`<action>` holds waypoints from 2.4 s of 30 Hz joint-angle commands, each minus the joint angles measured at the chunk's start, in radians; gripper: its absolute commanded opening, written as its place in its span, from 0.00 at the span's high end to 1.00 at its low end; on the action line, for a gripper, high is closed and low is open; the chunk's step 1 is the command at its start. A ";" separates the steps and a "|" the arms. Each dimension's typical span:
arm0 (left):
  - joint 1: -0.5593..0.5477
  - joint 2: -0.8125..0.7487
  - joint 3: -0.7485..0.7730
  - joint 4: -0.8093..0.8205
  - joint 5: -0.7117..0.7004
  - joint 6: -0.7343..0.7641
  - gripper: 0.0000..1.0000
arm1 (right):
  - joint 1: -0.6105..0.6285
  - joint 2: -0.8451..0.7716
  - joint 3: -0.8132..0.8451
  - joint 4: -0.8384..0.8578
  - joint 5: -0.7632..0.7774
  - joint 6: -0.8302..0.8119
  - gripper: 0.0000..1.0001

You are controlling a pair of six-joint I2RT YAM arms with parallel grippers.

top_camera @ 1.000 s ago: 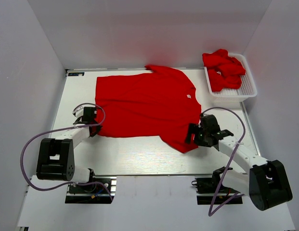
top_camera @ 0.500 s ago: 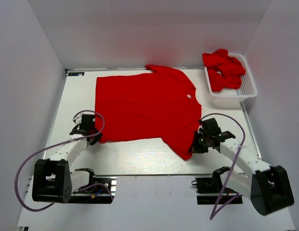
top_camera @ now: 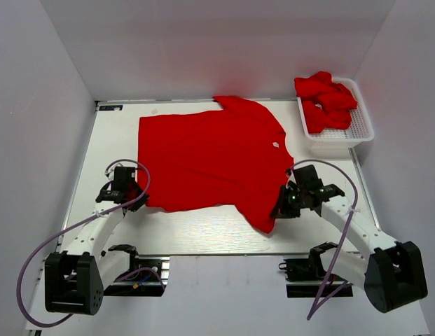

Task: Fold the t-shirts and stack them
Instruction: Grap the side of the flattened tshirt closest away from the robot with both arms, then fold the flattened tshirt in 1/3 of the way

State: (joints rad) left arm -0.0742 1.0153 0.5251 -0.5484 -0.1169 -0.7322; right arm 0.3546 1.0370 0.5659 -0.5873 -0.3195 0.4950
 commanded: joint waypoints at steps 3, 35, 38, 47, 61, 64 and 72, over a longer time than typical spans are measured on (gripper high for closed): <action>-0.003 0.066 0.134 0.059 0.023 0.030 1.00 | -0.009 0.100 0.182 0.179 0.040 -0.024 1.00; 0.085 0.580 0.486 0.344 -0.040 0.030 1.00 | -0.227 0.690 0.738 0.466 0.046 0.040 1.00; 0.085 0.620 0.515 0.344 -0.049 0.021 1.00 | -0.230 0.736 0.773 0.466 0.056 0.036 1.00; 0.085 0.746 0.668 0.265 -0.096 0.011 0.93 | -0.236 0.919 0.980 0.405 0.086 -0.015 0.95; 0.103 0.615 0.747 0.182 -0.096 0.022 0.00 | -0.218 0.902 1.006 0.270 0.189 -0.095 0.10; 0.082 0.606 0.704 0.212 -0.024 0.066 0.00 | -0.217 0.818 0.922 0.306 0.189 -0.108 0.10; 0.062 0.752 0.641 0.285 0.192 0.086 0.00 | -0.215 0.796 0.684 0.408 0.036 -0.098 0.10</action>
State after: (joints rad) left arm -0.0029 1.7279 1.1835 -0.2886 -0.0315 -0.6666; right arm 0.1390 1.8133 1.2736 -0.2512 -0.1932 0.4076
